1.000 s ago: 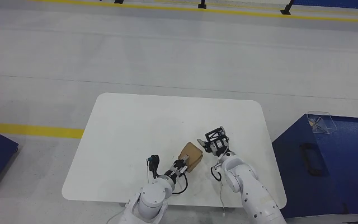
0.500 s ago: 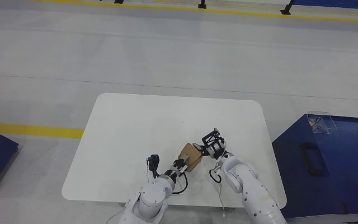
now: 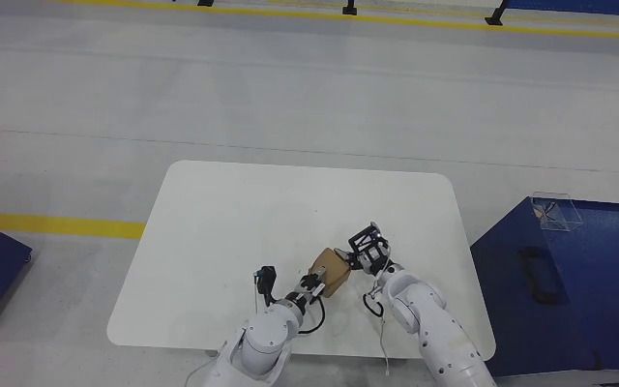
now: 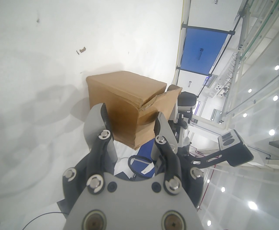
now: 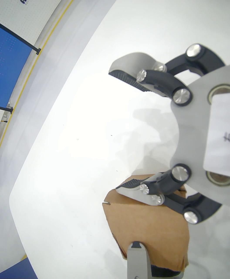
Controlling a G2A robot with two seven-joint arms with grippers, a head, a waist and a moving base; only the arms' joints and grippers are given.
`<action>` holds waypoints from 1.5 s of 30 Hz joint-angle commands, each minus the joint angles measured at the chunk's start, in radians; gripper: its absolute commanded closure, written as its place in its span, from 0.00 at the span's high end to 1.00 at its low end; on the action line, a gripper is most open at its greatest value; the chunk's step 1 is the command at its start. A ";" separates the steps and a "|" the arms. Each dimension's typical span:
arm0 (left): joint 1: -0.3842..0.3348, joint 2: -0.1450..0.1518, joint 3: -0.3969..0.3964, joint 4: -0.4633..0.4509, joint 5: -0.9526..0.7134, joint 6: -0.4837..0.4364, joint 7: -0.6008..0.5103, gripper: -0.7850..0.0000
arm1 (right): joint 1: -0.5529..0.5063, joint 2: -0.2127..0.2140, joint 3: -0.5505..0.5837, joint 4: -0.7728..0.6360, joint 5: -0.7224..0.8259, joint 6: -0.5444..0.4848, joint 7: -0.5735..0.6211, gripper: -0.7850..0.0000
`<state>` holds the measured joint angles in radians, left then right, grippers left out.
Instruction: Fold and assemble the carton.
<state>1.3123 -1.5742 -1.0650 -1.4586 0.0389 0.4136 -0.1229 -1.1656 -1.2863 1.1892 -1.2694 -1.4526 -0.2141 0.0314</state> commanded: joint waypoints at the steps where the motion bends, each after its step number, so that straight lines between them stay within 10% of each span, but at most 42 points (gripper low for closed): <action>1: -0.003 0.000 0.001 0.002 -0.003 0.002 0.001 0.49 | 0.001 -0.001 -0.001 0.002 0.000 0.000 -0.001 1.00; 45: -0.003 0.011 0.000 0.003 -0.016 -0.010 -0.006 0.49 | -0.003 -0.007 -0.012 -0.003 -0.012 -0.001 0.004 1.00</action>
<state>1.3108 -1.5635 -1.0651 -1.4573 0.0237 0.3993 -0.1296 -1.1708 -1.2930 1.1784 -1.2752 -1.4625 -0.2164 0.0325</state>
